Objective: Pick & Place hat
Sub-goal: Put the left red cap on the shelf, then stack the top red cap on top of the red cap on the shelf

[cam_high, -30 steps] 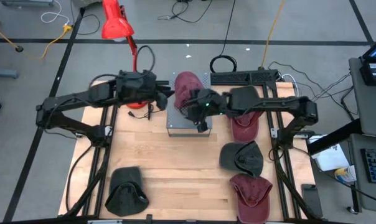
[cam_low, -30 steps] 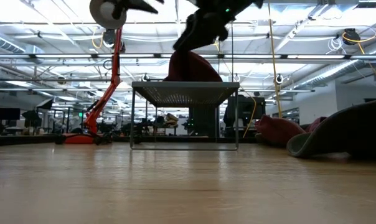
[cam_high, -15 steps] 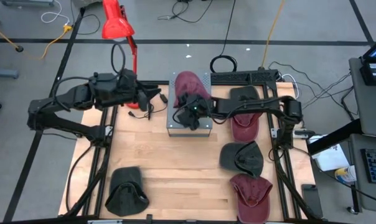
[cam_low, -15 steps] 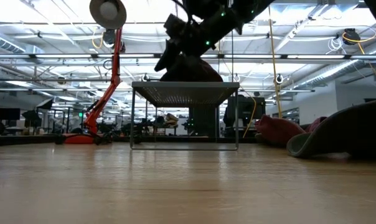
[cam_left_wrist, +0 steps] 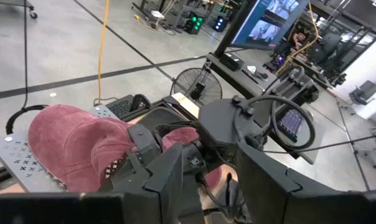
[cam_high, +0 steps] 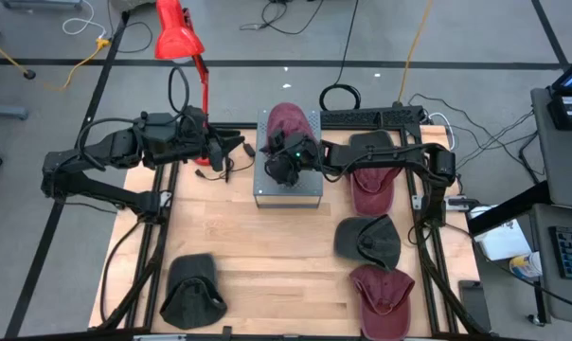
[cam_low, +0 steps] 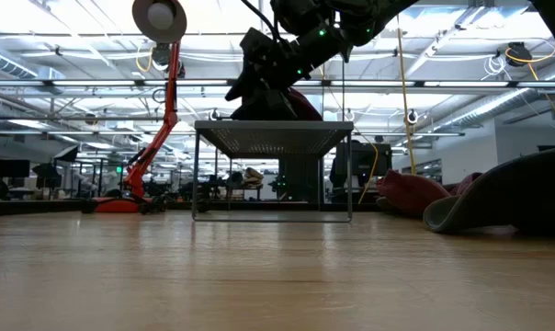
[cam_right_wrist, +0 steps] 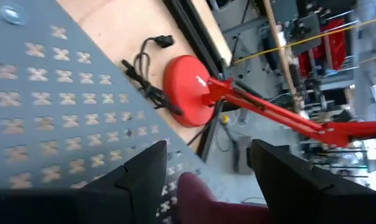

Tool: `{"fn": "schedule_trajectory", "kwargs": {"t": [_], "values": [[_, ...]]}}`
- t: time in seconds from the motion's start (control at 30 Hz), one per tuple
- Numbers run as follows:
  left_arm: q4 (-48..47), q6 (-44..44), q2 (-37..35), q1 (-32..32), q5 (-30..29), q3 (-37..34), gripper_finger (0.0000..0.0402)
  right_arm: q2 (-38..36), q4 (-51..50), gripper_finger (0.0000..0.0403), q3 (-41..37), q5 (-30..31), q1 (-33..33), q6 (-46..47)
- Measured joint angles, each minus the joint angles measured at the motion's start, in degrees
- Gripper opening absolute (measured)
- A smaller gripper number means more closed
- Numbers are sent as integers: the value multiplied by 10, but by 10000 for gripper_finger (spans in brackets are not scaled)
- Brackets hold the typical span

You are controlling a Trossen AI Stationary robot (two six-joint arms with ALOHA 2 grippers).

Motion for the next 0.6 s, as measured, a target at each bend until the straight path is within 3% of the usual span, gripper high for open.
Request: {"fn": "schedule_trajectory", "kwargs": {"t": [0.13, 0.3, 0.6], "values": [[0, 6, 0, 0, -6, 0, 150, -1, 54, 226, 0, -2, 12, -2], [0, 8, 0, 0, -6, 0, 150, -8, 53, 226, 0, 4, 34, 0], [0, 19, 0, 0, 20, 0, 150, -61, -15, 226, 1, 159, 79, 120]]}}
